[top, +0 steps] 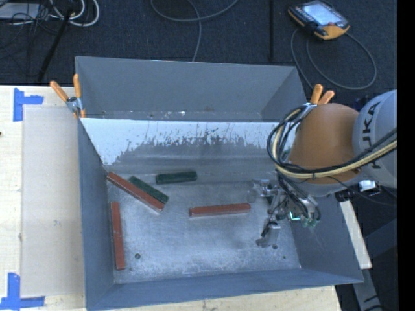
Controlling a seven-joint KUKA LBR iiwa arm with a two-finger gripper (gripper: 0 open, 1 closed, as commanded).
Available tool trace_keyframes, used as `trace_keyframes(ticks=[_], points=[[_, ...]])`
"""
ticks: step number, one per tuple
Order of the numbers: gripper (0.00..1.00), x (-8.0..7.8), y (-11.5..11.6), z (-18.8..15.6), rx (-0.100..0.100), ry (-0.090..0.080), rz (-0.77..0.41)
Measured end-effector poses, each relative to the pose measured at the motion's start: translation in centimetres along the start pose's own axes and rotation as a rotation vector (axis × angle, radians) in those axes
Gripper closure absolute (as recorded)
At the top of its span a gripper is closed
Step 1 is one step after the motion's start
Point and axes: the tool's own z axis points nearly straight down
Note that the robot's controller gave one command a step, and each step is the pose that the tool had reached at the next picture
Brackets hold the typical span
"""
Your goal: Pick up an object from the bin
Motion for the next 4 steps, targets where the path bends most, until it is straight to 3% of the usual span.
trace_keyframes(ticks=[1,2,3,4], points=[[0.00,-0.2,0.0,-0.4,0.001,-0.007,-0.001],[0.00,-5.0,3.3,3.8,0.002,-0.018,-0.024],[1.00,-3.1,4.6,7.2,0.000,-0.006,0.035],[1.00,-3.1,4.6,7.2,0.001,-0.006,0.034]])
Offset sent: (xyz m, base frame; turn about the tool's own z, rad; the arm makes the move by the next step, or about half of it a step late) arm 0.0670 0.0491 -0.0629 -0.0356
